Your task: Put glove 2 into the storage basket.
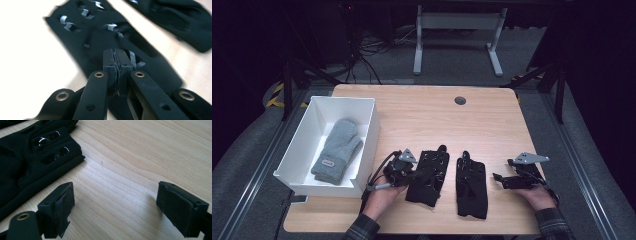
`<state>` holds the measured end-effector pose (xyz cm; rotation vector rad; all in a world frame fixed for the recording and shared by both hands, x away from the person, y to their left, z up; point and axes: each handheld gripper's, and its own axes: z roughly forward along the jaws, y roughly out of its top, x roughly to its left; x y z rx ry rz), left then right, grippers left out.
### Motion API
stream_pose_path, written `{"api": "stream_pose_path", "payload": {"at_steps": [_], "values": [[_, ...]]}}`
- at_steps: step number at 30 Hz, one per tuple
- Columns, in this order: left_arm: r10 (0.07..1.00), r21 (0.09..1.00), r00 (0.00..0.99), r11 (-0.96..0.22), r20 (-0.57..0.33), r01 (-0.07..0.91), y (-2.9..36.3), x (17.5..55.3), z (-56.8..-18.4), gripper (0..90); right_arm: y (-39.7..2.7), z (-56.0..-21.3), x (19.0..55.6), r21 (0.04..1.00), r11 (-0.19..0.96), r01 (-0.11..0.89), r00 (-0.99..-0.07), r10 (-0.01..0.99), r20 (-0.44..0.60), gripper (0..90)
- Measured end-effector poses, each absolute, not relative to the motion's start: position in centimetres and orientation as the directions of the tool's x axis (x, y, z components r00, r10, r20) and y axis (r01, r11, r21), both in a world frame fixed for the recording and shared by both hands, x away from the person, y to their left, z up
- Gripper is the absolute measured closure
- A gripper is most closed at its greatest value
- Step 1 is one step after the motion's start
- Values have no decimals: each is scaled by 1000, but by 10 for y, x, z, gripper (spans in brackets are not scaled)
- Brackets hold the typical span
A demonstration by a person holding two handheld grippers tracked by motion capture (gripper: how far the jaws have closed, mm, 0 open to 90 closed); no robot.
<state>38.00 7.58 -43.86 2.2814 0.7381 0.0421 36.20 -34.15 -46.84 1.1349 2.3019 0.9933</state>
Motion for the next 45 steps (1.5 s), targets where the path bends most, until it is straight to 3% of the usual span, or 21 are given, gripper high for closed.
{"api": "stream_pose_path", "payload": {"at_steps": [4, 13, 22, 29, 45], "values": [[552, 653, 815, -553, -179, 518, 81, 393, -442, 868, -338, -464, 360, 721, 452, 525, -624, 780, -34, 272], [560, 643, 806, -549, -191, 534, 78, 404, -448, 731, -324, -454, 341, 720, 498, 484, -700, 714, -24, 556], [570, 614, 795, -557, -206, 559, 74, 406, -458, 743, -319, -453, 328, 715, 499, 490, -750, 659, 55, 879], [579, 624, 781, -527, -232, 576, 75, 405, -459, 846, -312, -456, 328, 691, 535, 486, -785, 615, 76, 898], [592, 656, 758, -462, -273, 597, 76, 407, -454, 874, -297, -456, 333, 693, 549, 468, -815, 570, 99, 900]]}}
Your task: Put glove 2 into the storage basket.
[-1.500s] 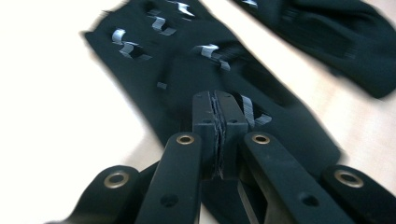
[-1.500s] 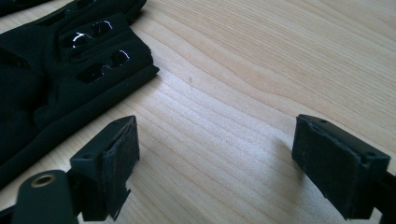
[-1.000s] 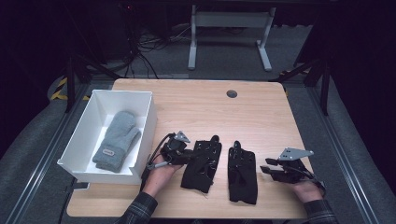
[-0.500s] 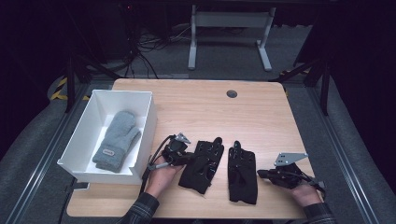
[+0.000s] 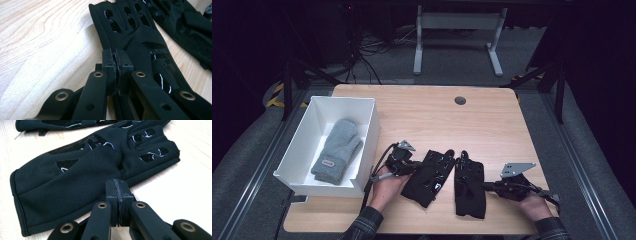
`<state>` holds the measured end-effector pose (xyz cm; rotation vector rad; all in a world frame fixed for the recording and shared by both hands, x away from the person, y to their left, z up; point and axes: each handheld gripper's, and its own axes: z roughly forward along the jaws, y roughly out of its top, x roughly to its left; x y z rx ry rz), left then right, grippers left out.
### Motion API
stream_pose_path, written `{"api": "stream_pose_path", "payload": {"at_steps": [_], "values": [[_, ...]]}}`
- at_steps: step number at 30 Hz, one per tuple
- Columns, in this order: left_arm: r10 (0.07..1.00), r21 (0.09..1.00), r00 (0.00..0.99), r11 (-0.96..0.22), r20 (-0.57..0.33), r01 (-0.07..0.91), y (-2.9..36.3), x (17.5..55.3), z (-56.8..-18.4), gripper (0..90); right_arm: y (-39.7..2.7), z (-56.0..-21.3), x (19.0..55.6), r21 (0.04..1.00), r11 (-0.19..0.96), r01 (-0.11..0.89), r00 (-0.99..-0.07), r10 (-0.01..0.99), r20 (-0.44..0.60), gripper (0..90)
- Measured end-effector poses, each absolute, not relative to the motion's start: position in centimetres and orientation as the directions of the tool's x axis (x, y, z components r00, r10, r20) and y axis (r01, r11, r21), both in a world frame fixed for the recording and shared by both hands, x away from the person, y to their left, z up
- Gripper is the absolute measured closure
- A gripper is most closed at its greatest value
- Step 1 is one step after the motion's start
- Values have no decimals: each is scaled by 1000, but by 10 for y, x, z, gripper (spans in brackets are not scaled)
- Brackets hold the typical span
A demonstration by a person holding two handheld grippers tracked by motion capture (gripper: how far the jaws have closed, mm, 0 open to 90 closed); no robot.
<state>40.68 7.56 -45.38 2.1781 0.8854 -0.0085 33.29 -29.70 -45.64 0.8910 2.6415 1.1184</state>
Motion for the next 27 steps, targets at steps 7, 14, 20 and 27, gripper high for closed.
{"api": "stream_pose_path", "payload": {"at_steps": [7, 14, 20, 27], "values": [[584, 686, 756, -421, -296, 593, 78, 408, -446, 875, -283, -457, 339, 693, 565, 448, -834, 543, 97, 900], [571, 702, 756, -392, -321, 594, 78, 412, -440, 875, -272, -458, 348, 690, 576, 439, -843, 529, 94, 900], [558, 723, 756, -357, -343, 592, 79, 415, -427, 877, -270, -460, 354, 689, 569, 449, -838, 536, 103, 900], [532, 739, 771, -349, -350, 576, 70, 419, -416, 877, -267, -460, 361, 697, 560, 447, -836, 539, 103, 900]]}}
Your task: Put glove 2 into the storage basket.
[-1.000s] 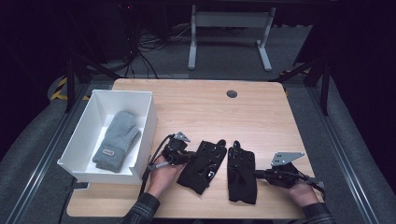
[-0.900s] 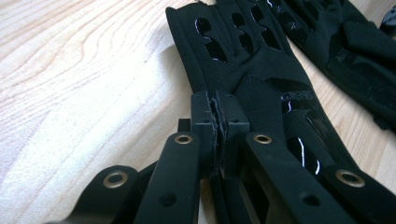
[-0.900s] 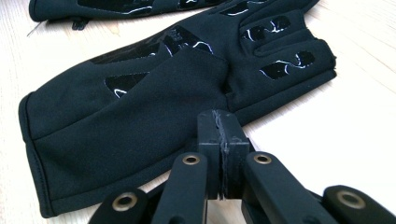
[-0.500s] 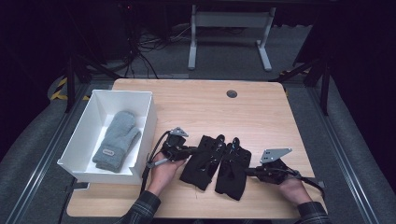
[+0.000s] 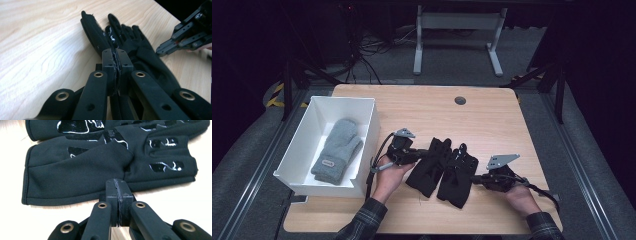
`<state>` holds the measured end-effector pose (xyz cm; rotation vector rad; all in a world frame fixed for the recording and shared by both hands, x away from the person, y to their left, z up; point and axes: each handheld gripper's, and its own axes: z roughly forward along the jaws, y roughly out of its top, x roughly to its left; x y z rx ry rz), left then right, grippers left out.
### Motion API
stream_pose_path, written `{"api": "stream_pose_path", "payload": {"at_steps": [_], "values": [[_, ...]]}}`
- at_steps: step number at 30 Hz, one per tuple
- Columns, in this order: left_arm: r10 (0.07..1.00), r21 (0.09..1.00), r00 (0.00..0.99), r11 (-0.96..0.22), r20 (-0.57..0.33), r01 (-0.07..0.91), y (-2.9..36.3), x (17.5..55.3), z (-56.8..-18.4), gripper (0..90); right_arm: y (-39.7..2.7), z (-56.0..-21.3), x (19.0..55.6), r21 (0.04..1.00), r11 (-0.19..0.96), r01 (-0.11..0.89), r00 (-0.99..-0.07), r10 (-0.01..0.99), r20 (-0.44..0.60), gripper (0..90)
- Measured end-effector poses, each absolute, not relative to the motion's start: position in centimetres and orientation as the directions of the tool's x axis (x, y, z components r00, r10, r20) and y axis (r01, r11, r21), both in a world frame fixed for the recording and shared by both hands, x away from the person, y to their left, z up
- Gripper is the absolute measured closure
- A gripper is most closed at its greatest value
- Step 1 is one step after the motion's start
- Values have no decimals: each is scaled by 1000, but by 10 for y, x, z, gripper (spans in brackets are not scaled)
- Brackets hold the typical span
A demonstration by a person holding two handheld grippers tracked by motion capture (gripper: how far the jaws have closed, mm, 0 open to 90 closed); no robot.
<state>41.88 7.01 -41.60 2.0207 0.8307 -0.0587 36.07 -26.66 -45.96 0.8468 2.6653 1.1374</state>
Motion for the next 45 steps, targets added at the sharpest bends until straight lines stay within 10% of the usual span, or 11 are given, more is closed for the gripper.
{"api": "stream_pose_path", "payload": {"at_steps": [45], "values": [[393, 711, 856, -489, -337, 505, -31, 416, -430, 868, -235, -465, 390, 722, 544, 427, -848, 519, 110, 900]]}}
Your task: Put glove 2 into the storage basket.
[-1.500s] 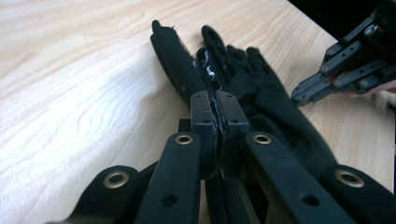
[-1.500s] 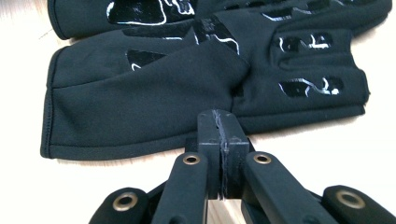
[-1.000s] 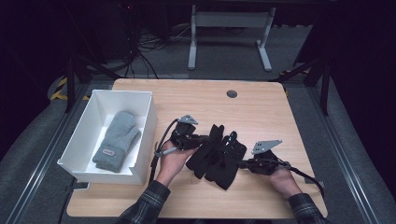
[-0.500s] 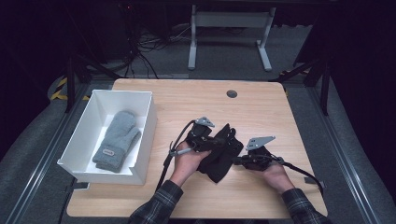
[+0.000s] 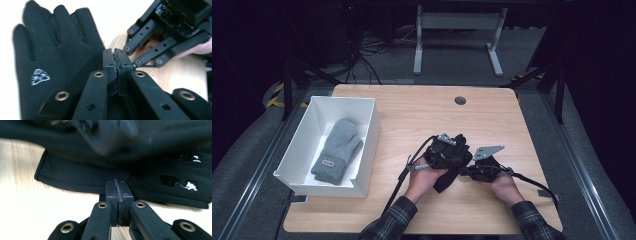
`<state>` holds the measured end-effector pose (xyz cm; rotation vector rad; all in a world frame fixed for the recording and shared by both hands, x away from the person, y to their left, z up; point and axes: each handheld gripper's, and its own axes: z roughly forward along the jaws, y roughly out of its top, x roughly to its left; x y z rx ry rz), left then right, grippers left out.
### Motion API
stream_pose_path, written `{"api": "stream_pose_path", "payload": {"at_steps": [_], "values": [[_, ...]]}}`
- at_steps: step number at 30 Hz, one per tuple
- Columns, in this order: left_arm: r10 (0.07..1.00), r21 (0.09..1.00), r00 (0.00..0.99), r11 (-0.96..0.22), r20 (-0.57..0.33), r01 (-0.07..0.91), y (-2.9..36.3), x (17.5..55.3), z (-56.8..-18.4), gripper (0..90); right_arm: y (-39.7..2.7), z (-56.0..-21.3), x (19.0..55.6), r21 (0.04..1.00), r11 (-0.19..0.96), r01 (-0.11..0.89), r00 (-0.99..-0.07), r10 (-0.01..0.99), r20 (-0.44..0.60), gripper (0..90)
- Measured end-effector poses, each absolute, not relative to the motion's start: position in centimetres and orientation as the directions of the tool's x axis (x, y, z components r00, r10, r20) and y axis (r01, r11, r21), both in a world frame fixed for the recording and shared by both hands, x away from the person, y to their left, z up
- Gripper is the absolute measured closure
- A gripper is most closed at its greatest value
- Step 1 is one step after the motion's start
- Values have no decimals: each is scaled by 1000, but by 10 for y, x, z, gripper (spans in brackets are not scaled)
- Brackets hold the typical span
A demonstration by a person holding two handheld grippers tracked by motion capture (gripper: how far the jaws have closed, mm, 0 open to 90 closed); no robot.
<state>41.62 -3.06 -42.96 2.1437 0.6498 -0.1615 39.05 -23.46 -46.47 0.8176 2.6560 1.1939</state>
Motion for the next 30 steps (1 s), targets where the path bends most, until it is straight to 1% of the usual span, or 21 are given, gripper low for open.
{"api": "stream_pose_path", "payload": {"at_steps": [2, 3, 4, 5, 6, 7, 8, 9, 10, 14, 15, 18, 20, 24, 27, 30], "values": [[403, 717, 860, -493, -314, 493, -30, 415, -428, 802, -238, -462, 389, 726, 543, 422, -844, 527, 97, 899], [409, 721, 862, -495, -300, 486, -28, 415, -426, 781, -241, -460, 387, 728, 541, 421, -842, 531, 92, 882], [418, 726, 861, -491, -288, 481, -26, 415, -424, 751, -245, -458, 386, 733, 532, 424, -834, 545, 87, 832], [429, 728, 861, -493, -273, 476, -25, 416, -423, 706, -251, -456, 385, 732, 528, 431, -826, 557, 85, 812], [450, 726, 860, -506, -239, 466, -23, 417, -421, 657, -256, -455, 384, 734, 523, 433, -820, 567, 79, 787], [472, 723, 857, -516, -207, 460, -22, 418, -421, 582, -264, -453, 383, 737, 512, 441, -807, 585, 76, 732], [484, 713, 856, -534, -182, 453, -21, 419, -421, 533, -269, -453, 383, 738, 504, 449, -798, 597, 78, 701], [496, 705, 851, -540, -175, 460, -21, 420, -423, 467, -275, -453, 382, 737, 501, 454, -787, 613, 69, 665], [507, 696, 845, -545, -170, 468, -21, 422, -425, 423, -279, -454, 382, 736, 495, 461, -772, 633, 58, 621], [554, 659, 822, -570, -132, 490, -24, 427, -434, 199, -292, -456, 382, 728, 479, 491, -721, 693, 30, 445], [552, 657, 823, -571, -137, 492, -25, 427, -436, 161, -294, -456, 383, 723, 474, 502, -709, 704, 31, 411], [563, 649, 816, -575, -128, 498, -29, 429, -444, 130, -295, -459, 387, 706, 481, 519, -687, 727, 9, 353], [560, 637, 817, -581, -138, 506, -30, 432, -449, 121, -295, -461, 387, 700, 487, 523, -680, 733, -2, 333], [557, 620, 819, -596, -139, 510, -32, 435, -455, 115, -296, -461, 387, 704, 480, 524, -677, 736, 1, 323], [547, 626, 823, -591, -153, 509, -29, 436, -460, 112, -300, -462, 388, 717, 462, 522, -673, 740, 14, 322], [530, 627, 838, -611, -130, 483, -30, 435, -460, 128, -305, -463, 388, 728, 445, 522, -664, 747, 20, 314]]}}
